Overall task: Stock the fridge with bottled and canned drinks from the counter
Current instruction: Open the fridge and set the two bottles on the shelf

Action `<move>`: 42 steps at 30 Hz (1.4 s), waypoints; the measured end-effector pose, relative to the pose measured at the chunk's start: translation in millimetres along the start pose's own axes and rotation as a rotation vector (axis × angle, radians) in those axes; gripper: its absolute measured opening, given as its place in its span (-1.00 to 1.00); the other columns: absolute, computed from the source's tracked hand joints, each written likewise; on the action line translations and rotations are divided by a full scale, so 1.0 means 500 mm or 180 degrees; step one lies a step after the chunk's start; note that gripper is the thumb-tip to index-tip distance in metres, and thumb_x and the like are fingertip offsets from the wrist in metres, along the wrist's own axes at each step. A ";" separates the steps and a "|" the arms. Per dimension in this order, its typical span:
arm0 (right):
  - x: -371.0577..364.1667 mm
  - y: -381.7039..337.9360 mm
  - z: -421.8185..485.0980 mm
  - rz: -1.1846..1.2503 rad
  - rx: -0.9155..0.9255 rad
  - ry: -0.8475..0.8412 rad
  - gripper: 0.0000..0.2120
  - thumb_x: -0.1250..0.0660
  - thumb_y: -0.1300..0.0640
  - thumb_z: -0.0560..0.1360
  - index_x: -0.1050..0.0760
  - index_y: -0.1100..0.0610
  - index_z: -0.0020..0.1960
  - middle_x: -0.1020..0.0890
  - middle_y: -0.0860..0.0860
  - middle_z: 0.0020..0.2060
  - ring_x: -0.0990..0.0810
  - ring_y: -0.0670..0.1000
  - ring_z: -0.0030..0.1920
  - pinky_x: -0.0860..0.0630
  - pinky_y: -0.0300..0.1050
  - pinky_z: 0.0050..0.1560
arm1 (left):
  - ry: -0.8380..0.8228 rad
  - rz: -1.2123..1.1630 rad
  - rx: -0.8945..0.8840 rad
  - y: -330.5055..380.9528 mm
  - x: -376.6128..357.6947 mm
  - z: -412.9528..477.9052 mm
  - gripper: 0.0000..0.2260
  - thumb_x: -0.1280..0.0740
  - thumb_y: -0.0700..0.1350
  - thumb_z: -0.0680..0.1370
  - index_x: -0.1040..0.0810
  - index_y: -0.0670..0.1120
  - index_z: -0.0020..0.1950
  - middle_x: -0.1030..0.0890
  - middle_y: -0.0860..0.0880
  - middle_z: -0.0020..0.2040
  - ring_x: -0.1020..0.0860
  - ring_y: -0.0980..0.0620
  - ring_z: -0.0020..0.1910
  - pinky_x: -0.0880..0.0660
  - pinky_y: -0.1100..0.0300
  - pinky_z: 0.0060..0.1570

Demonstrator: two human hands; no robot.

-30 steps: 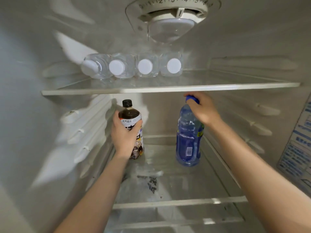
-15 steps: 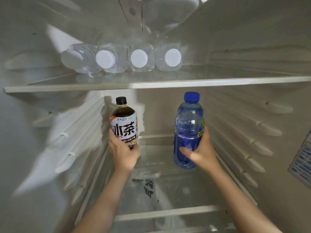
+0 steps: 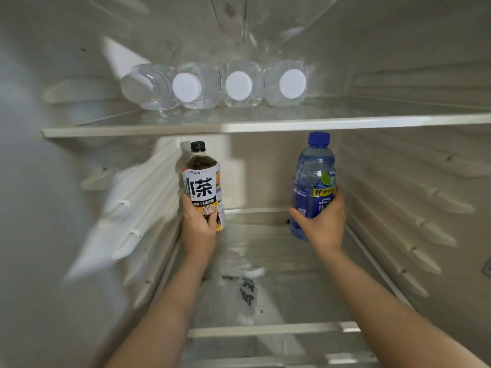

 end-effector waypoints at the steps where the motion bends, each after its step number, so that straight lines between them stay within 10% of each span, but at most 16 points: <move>1: 0.000 0.004 -0.003 0.0108 0.0036 -0.0131 -0.17 -0.62 0.01 0.07 -0.35 0.18 0.23 -0.56 0.09 0.06 -0.57 0.11 0.04 -0.54 0.00 0.01 | 0.0029 0.0014 0.0022 -0.001 -0.002 0.001 -0.36 -0.34 -0.31 0.47 -0.12 -0.30 0.47 -0.36 -0.29 0.34 -0.36 -0.25 0.30 -0.35 -0.01 0.25; 6: 0.005 0.055 -0.032 0.0101 0.0068 -0.0702 -0.43 -0.58 0.17 0.21 -0.47 0.16 0.16 -0.62 0.09 0.01 -0.60 0.09 0.00 -0.55 0.01 -0.04 | 0.0145 0.0325 0.0424 -0.025 -0.017 -0.013 -0.18 -0.40 -0.35 0.36 -0.07 -0.21 0.52 -0.26 -0.31 0.35 -0.31 -0.33 0.30 -0.24 -0.09 0.32; 25: -0.024 0.077 0.032 -0.1673 -0.0739 -0.0359 -0.39 -0.48 -0.03 0.38 -0.29 0.29 0.22 -0.50 0.25 0.14 -0.54 0.28 0.09 -0.49 0.09 -0.06 | 0.0406 0.0542 0.0710 -0.040 -0.025 0.005 -0.22 -0.44 -0.26 0.38 -0.09 -0.11 0.50 -0.32 -0.15 0.41 -0.47 -0.25 0.23 -0.49 -0.12 0.07; 42: -0.004 0.088 0.031 -0.1490 -0.0771 -0.0416 -0.30 -0.48 0.01 0.39 -0.22 0.27 0.36 -0.46 0.24 0.22 -0.51 0.28 0.16 -0.49 0.13 0.03 | 0.0399 0.0461 0.0820 -0.044 -0.017 0.006 -0.28 -0.48 -0.22 0.35 -0.22 -0.07 0.43 -0.38 -0.09 0.37 -0.47 -0.18 0.25 -0.48 -0.08 0.07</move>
Point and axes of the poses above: each hand's wrist, its own z-axis towards the middle knuckle, its own x-axis out of the back of the hand, y = z × x, the point moved 7 cm from there along z, towards the middle knuckle
